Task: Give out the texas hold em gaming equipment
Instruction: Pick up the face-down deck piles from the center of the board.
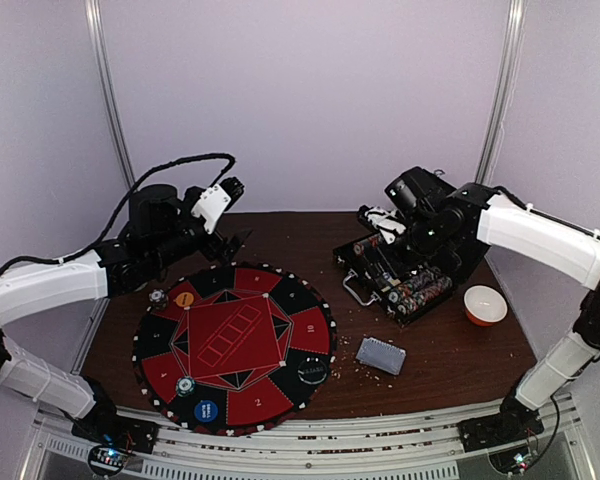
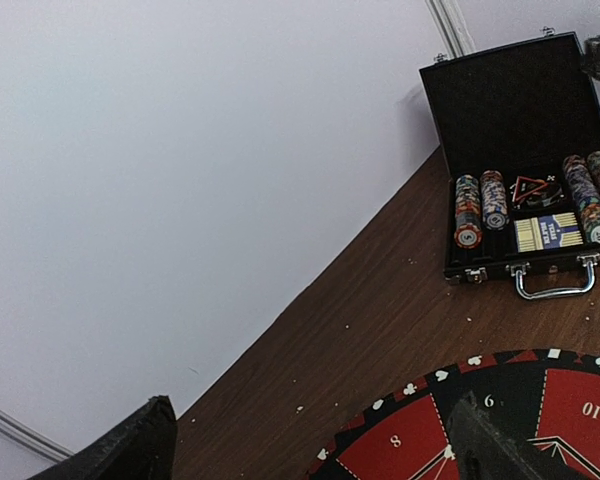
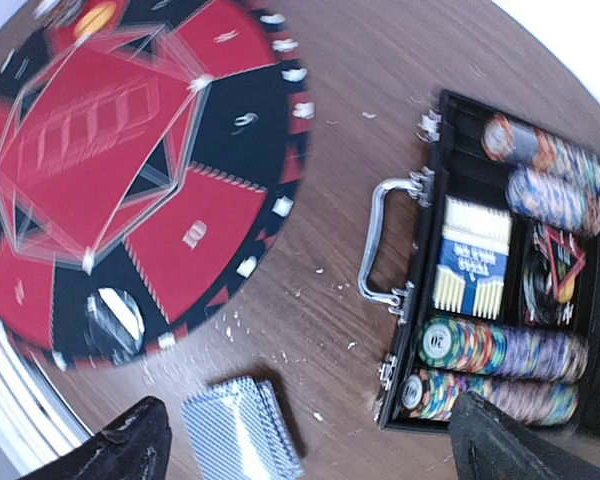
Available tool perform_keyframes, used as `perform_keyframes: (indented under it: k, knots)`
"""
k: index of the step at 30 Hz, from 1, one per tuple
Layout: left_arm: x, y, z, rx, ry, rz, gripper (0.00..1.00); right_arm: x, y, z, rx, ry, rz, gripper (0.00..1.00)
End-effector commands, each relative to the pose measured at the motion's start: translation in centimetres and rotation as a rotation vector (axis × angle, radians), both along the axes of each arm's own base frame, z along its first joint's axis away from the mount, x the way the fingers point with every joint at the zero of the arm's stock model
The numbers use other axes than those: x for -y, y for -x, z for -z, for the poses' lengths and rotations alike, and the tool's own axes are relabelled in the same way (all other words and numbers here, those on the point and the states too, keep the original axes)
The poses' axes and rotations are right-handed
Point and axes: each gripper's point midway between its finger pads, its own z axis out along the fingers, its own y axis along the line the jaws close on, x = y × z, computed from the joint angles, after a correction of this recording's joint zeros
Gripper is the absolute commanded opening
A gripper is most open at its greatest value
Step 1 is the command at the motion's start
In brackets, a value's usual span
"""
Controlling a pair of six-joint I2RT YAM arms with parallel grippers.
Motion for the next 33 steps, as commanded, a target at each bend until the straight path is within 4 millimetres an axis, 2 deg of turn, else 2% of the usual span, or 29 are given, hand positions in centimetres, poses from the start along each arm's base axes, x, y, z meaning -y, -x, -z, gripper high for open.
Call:
perform_keyframes:
  k: [1, 4, 9, 12, 18, 22, 33]
  knots:
    - [-0.2, 0.3, -1.4, 0.043, 0.027, 0.009, 0.98, -0.4, 4.2, 2.0, 0.151, 0.151, -0.504, 1.0]
    - [-0.1, 0.1, -1.2, 0.039, 0.022, 0.009, 0.98, 1.4, 6.5, 5.5, 0.065, 0.246, -0.564, 1.0]
    - [0.2, -0.2, -0.4, 0.016, 0.01, 0.012, 0.98, 1.4, 9.8, 8.8, -0.091, 0.258, -0.593, 1.0]
    - [0.3, -0.2, -0.2, 0.011, 0.008, 0.016, 0.98, 1.8, 10.6, 10.6, -0.159, 0.288, -0.588, 1.0]
    - [0.4, -0.1, -0.2, 0.011, 0.009, 0.023, 0.98, 2.4, 9.9, 12.9, -0.163, 0.36, -0.552, 1.0]
    - [0.4, 0.0, -0.2, 0.012, 0.008, 0.03, 0.98, 2.5, 10.3, 14.4, -0.202, 0.387, -0.555, 1.0]
    - [0.7, 0.1, 0.2, 0.003, 0.003, 0.043, 0.98, 3.2, 10.1, 15.7, -0.195, 0.415, -0.532, 1.0]
